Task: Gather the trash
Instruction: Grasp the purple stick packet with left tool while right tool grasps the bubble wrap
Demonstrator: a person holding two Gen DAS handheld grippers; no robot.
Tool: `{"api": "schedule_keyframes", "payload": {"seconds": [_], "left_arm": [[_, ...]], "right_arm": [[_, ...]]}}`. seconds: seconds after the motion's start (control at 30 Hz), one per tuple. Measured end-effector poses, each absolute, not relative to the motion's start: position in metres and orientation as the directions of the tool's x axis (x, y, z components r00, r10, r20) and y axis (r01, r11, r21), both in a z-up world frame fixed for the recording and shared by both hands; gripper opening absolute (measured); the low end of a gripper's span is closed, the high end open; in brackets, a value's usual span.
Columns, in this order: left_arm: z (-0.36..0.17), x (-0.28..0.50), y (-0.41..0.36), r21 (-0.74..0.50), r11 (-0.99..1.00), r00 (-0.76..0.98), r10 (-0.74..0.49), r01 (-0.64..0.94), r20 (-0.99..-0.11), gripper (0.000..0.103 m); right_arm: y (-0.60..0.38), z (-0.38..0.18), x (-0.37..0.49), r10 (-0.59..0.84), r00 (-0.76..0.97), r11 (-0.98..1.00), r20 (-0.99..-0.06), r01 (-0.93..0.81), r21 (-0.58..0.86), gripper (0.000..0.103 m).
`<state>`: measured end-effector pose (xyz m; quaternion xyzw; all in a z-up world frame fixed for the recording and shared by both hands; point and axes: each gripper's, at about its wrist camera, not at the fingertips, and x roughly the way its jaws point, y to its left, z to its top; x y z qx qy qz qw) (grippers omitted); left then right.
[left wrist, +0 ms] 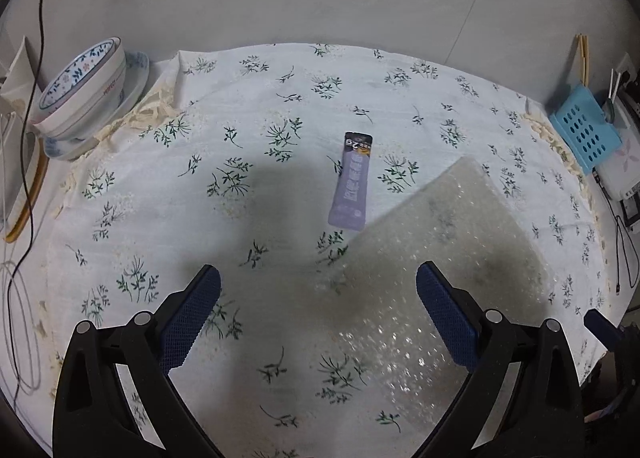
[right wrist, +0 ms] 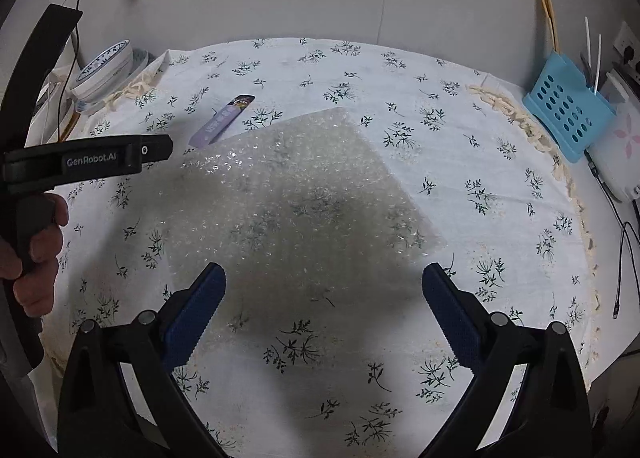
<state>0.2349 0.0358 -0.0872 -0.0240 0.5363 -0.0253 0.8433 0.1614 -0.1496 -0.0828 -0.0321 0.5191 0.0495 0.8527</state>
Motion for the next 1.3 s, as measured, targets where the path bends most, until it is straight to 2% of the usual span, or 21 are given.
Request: {"api": "schedule_keyframes", "payload": {"seconds": [0.3,0.53,0.77,0.83,0.9,0.93,1.03,1.1,1.3], "left_arm": [[-0.119,0.291,0.050,-0.052,0.998,0.392,-0.061,0.035,-0.918,0.093],[-0.123,0.318,0.022,-0.049,0.992,0.385,-0.091,0.116,-0.918,0.089],[-0.140,0.330,-0.003,0.029,0.985,0.367,-0.035,0.168,-0.929,0.075],[-0.138,0.331,-0.004,0.035,0.985,0.375,-0.032,0.168,-0.926,0.065],[-0.137,0.332,-0.005,0.040,0.983,0.378,-0.032,0.180,-0.925,0.049],[-0.136,0.332,-0.006,0.046,0.981,0.378,-0.029,0.188,-0.925,0.047],[-0.135,0.334,-0.004,0.054,0.980,0.373,-0.022,0.190,-0.928,0.034],[-0.134,0.338,-0.003,0.063,0.982,0.373,-0.009,0.181,-0.928,0.017],[-0.134,0.340,0.001,0.077,0.977,0.382,-0.005,0.198,-0.924,0.012]], "right_arm": [[-0.131,-0.109,0.185,0.053,0.399,0.997,-0.915,-0.079,0.023,0.095],[-0.115,-0.118,0.210,0.066,0.362,0.997,-0.930,-0.066,0.045,0.095],[-0.102,-0.142,0.221,0.078,0.261,0.996,-0.962,-0.072,0.061,0.095],[-0.100,-0.144,0.221,0.067,0.256,0.996,-0.964,-0.070,0.050,0.095],[-0.099,-0.145,0.222,0.054,0.250,0.997,-0.967,-0.064,0.039,0.094],[-0.098,-0.145,0.222,0.044,0.247,0.998,-0.968,-0.059,0.030,0.093],[-0.099,-0.143,0.223,0.019,0.245,0.999,-0.969,-0.037,0.010,0.084],[-0.103,-0.141,0.223,0.011,0.245,1.000,-0.969,-0.024,0.005,0.077],[-0.114,-0.136,0.222,0.014,0.249,1.000,-0.968,0.002,0.015,0.050]]}}
